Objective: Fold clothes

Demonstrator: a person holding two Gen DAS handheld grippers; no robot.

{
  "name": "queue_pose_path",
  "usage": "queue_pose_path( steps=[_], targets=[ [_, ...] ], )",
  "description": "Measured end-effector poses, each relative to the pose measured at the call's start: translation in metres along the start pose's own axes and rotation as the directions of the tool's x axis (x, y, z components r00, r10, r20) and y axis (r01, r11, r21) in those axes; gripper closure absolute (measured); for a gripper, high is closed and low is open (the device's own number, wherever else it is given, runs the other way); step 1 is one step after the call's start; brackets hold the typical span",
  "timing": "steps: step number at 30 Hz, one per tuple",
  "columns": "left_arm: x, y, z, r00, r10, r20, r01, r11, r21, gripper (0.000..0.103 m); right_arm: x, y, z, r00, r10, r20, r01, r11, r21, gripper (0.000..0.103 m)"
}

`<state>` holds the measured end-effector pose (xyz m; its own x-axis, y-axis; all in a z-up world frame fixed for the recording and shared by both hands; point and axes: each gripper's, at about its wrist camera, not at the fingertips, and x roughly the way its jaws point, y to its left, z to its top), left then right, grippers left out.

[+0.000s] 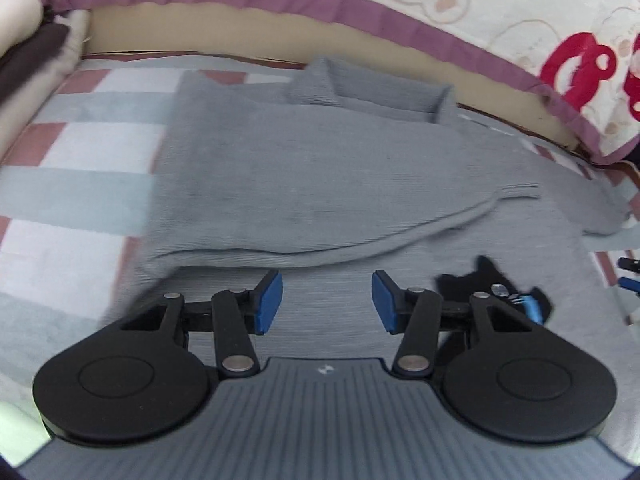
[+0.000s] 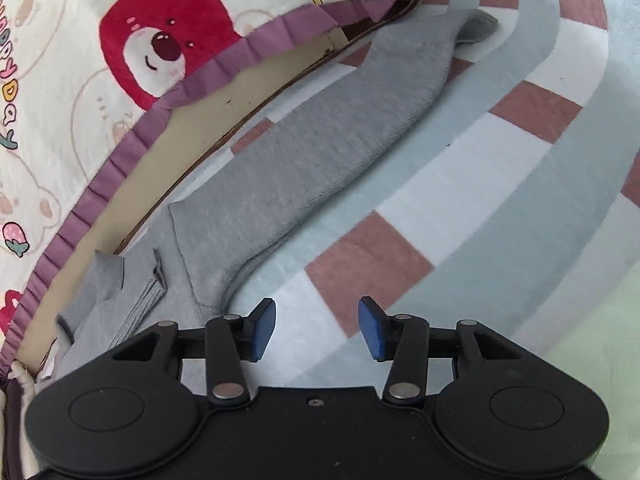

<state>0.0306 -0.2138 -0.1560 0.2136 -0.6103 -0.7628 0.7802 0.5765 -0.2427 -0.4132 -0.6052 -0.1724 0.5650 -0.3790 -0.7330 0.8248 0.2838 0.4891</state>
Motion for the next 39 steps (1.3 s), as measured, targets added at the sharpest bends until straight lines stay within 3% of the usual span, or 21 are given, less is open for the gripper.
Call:
queue_pose_path(
  steps=[3,6,10,16,17,18,21,23,24,26,27,28,30,32,34,35,39],
  targets=[
    [-0.005,-0.013,-0.002,1.0,0.02,-0.002,-0.02,1.0,0.012,0.054,0.006,-0.01,0.016,0.999,-0.027,0.035,0.027,1.0,0.005,0.04],
    [-0.013,-0.012,-0.006,0.999,0.041,0.001,-0.041,0.999,-0.009,0.054,0.023,-0.018,0.04,0.991,-0.088,0.097,0.085,0.996,0.036,0.04],
    [-0.024,-0.002,-0.013,0.995,0.076,0.057,-0.072,0.994,-0.082,0.054,0.04,-0.041,0.071,0.973,-0.13,0.19,0.088,0.973,0.215,0.045],
    [-0.026,0.005,-0.017,0.995,0.072,0.071,-0.062,0.99,-0.13,0.054,0.072,-0.036,0.081,0.977,-0.055,0.206,-0.005,0.961,0.278,0.045],
    [-0.027,0.004,-0.017,0.995,0.07,0.076,-0.06,0.99,-0.127,0.054,0.076,-0.029,0.08,0.975,-0.054,0.218,-0.003,0.967,0.253,0.076],
    [-0.027,0.003,-0.017,0.994,0.076,0.083,-0.066,0.99,-0.126,0.054,0.078,-0.018,0.078,0.97,-0.065,0.235,0.02,0.982,0.188,0.092],
    [-0.032,0.004,-0.019,0.984,0.118,0.132,-0.096,0.982,-0.163,0.054,0.071,0.036,0.065,0.936,-0.086,0.343,0.104,0.994,-0.034,0.095],
    [-0.037,0.011,-0.019,0.979,0.121,0.163,-0.086,0.975,-0.204,0.054,0.058,0.082,0.051,0.93,0.017,0.367,0.05,0.984,-0.171,0.095],
    [-0.038,0.014,-0.017,0.978,0.119,0.173,-0.079,0.972,-0.221,0.054,0.049,0.107,0.041,0.927,0.093,0.363,0.001,0.968,-0.252,0.095],
    [-0.04,0.017,-0.014,0.976,0.124,0.181,-0.081,0.97,-0.23,0.054,0.025,0.163,0.009,0.911,0.269,0.312,-0.107,0.886,-0.452,0.095],
    [-0.04,0.017,-0.013,0.975,0.128,0.182,-0.084,0.969,-0.23,0.054,0.015,0.19,-0.01,0.901,0.345,0.264,-0.153,0.82,-0.551,0.095],
    [-0.041,0.017,-0.012,0.974,0.131,0.183,-0.087,0.969,-0.23,0.054,0.009,0.215,-0.038,0.896,0.401,0.19,-0.188,0.731,-0.656,0.094],
    [-0.041,0.016,-0.012,0.975,0.132,0.181,-0.089,0.97,-0.228,0.054,0.012,0.253,-0.094,0.901,0.434,0.012,-0.256,0.554,-0.792,0.095],
    [-0.04,0.014,-0.014,0.977,0.129,0.171,-0.089,0.97,-0.225,0.054,0.027,0.268,-0.151,0.923,0.367,-0.119,-0.286,0.444,-0.849,0.088],
    [-0.039,0.012,-0.016,0.978,0.132,0.16,-0.096,0.972,-0.213,0.054,0.039,0.265,-0.194,0.939,0.296,-0.177,-0.285,0.381,-0.88,0.086],
    [-0.04,0.011,-0.016,0.978,0.135,0.156,-0.101,0.974,-0.204,0.053,0.043,0.259,-0.208,0.95,0.265,-0.164,-0.257,0.368,-0.894,0.079],
    [-0.039,0.004,-0.016,0.98,0.129,0.149,-0.105,0.982,-0.158,0.05,0.048,0.226,-0.217,0.987,0.15,-0.062,-0.121,0.426,-0.896,0.069]
  ],
)
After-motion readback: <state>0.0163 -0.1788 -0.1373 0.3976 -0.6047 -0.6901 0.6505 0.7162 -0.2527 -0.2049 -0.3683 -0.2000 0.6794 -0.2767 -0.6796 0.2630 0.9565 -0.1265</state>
